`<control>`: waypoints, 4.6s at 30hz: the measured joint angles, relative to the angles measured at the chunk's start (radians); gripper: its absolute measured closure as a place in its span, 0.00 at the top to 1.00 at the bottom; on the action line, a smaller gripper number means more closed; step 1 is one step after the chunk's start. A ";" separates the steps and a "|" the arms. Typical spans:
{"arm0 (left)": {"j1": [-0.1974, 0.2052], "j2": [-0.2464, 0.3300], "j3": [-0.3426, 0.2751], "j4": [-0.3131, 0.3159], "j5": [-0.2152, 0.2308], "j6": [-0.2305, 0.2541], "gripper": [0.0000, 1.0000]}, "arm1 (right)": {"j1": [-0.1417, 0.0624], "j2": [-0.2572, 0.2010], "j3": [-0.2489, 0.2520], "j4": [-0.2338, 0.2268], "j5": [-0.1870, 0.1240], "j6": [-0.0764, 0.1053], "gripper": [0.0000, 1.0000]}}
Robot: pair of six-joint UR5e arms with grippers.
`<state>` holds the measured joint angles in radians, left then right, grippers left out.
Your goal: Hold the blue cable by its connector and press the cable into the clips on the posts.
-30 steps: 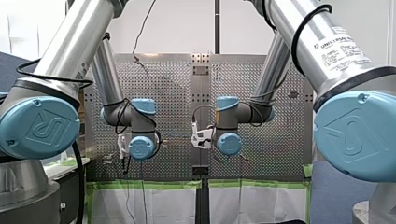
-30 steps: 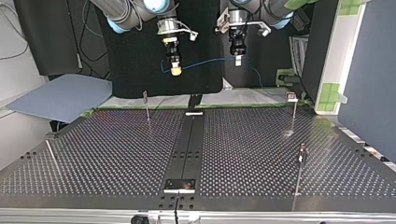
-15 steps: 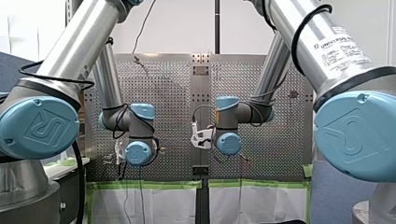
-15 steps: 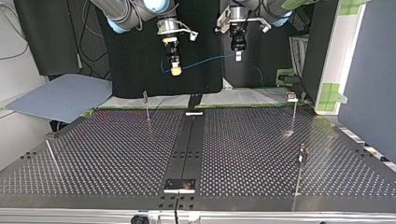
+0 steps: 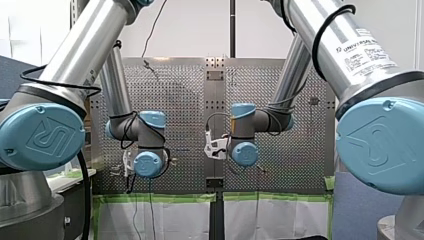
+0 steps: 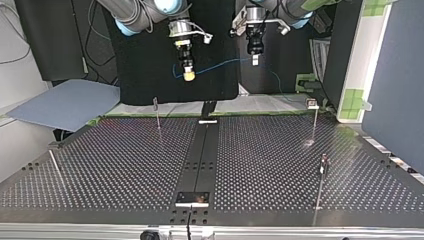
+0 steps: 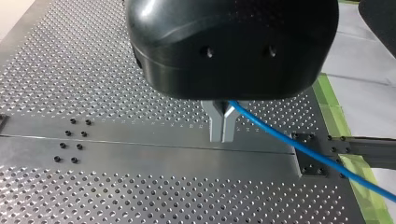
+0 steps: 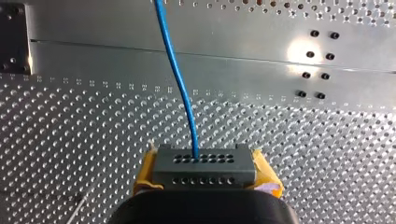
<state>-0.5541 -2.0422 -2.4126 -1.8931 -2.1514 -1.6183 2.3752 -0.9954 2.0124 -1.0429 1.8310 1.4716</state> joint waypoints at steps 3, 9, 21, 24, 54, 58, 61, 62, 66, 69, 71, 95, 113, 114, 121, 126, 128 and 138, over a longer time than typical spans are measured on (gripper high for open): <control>0.000 0.000 0.000 0.000 0.000 0.000 0.00 | 0.018 0.019 -0.019 -0.002 -0.001 -0.002 0.00; 0.000 0.000 0.000 0.000 0.000 0.000 0.00 | 0.031 0.073 -0.057 -0.003 -0.001 -0.003 0.00; 0.000 0.000 0.000 0.000 0.000 0.000 0.00 | 0.032 0.184 -0.063 -0.003 -0.001 -0.003 0.00; 0.003 0.003 0.002 -0.003 0.003 0.003 0.00 | 0.033 0.210 -0.063 -0.003 -0.001 -0.003 0.00; 0.113 0.243 0.094 -0.243 0.101 -0.133 0.00 | 0.053 0.016 -0.121 0.213 -0.052 0.108 0.00; 0.117 0.273 0.121 -0.273 0.095 -0.153 0.00 | 0.044 -0.014 -0.149 0.243 -0.068 0.109 0.00; 0.121 0.301 0.145 -0.302 0.084 -0.160 0.00 | 0.037 -0.042 -0.177 0.271 -0.083 0.110 0.00; 0.123 0.314 0.155 -0.314 0.077 -0.161 0.00 | 0.035 -0.051 -0.186 0.280 -0.088 0.110 0.00; 0.130 0.357 0.182 -0.356 0.056 -0.165 0.00 | 0.027 -0.094 -0.228 0.322 -0.104 0.111 0.00; 0.135 0.382 0.198 -0.383 0.049 -0.165 0.00 | 0.023 -0.121 -0.256 0.348 -0.112 0.112 0.00; 0.140 0.393 0.204 -0.402 0.042 -0.165 0.00 | 0.020 -0.141 -0.275 0.358 -0.118 0.114 0.00; 0.194 0.450 0.292 -0.600 0.018 -0.254 0.00 | 0.020 -0.321 -0.373 0.383 -0.163 0.119 0.00; 0.334 0.579 0.352 -0.754 0.052 -0.300 0.00 | 0.014 -0.297 -0.405 0.377 -0.174 0.124 0.00; 0.341 0.580 0.360 -0.762 0.052 -0.303 0.00 | 0.014 -0.295 -0.408 0.378 -0.176 0.124 0.00; 0.380 0.582 0.409 -0.826 0.054 -0.313 0.00 | 0.014 -0.275 -0.412 0.380 -0.190 0.125 0.00; 0.398 0.592 0.419 -0.869 0.066 -0.314 0.00 | 0.015 -0.258 -0.416 0.380 -0.204 0.126 0.00; 0.405 0.598 0.421 -0.875 0.075 -0.313 0.00 | 0.016 -0.256 -0.420 0.380 -0.207 0.126 0.00; 0.437 0.602 0.472 -0.883 0.119 -0.314 0.00 | 0.027 -0.249 -0.481 0.399 -0.221 0.134 0.00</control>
<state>-0.1173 -1.4402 -1.9405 -2.7763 -2.0327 -1.9327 2.4022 -1.2442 1.5317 -0.6442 1.6098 1.6052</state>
